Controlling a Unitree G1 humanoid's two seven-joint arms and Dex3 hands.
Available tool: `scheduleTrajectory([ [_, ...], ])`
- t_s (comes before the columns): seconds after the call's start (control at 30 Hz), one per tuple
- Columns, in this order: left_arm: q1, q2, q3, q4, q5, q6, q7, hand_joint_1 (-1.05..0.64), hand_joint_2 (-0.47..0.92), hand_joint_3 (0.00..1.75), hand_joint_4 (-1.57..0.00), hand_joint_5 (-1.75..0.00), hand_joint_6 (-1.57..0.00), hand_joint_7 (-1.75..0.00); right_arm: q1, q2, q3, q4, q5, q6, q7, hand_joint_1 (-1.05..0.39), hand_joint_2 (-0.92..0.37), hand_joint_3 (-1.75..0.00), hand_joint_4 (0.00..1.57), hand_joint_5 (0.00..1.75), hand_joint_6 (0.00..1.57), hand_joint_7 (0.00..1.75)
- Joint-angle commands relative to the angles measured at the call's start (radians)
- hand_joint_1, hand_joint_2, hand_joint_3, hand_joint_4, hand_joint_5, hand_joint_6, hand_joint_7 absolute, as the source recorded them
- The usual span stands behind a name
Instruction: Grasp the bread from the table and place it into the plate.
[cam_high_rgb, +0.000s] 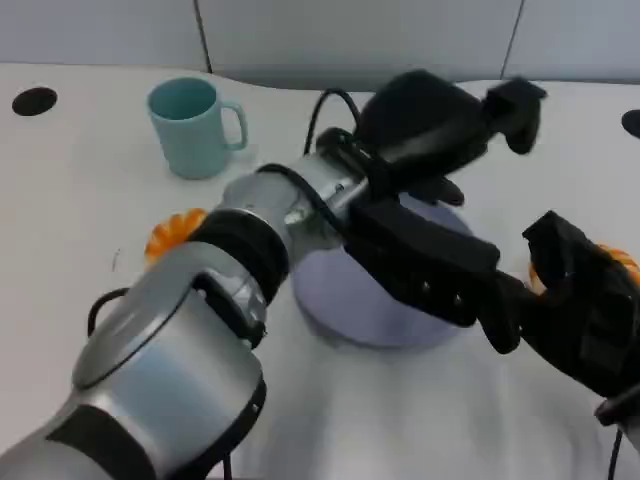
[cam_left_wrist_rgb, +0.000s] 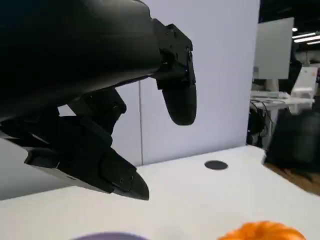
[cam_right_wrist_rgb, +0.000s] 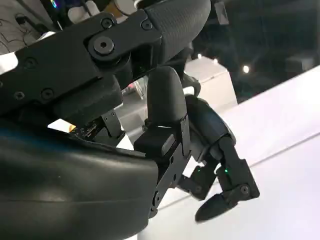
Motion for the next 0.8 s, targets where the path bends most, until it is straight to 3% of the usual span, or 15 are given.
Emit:
scheduleTrajectory([
  [0.03,0.007,0.015,-0.011,0.014,0.013,0.008,0.037,-0.11,0.64,0.03,-1.09,-1.65,-1.08,-1.39,0.006,-0.007,0.003,-0.026,0.012,0.007,-0.011,-0.41,-0.85,0.00,0.88,1.75,0.68,1.74],
  [0.2,0.030,-0.010,-0.031,0.019,0.025,0.006,0.008,0.04,0.64,0.04,-1.06,-1.74,-0.97,-1.62,0.014,-0.004,0.002,-0.040,0.015,0.007,-0.027,-0.42,-0.84,0.00,0.89,1.75,0.69,1.74],
  [0.73,0.030,-0.001,-0.048,0.017,0.034,0.016,0.027,0.01,0.63,0.06,-1.05,-1.75,-0.97,-1.60,0.012,-0.006,0.001,-0.033,0.018,0.002,-0.023,-0.41,-0.85,0.00,0.89,1.75,0.68,1.75],
  [0.8,0.006,0.127,0.034,0.013,-0.043,0.029,-0.074,-0.03,0.63,0.06,-1.03,-1.74,-0.94,-1.59,0.000,-0.010,-0.002,-0.012,0.017,0.002,-0.018,-0.41,-0.84,0.00,0.89,1.75,0.68,1.75],
])
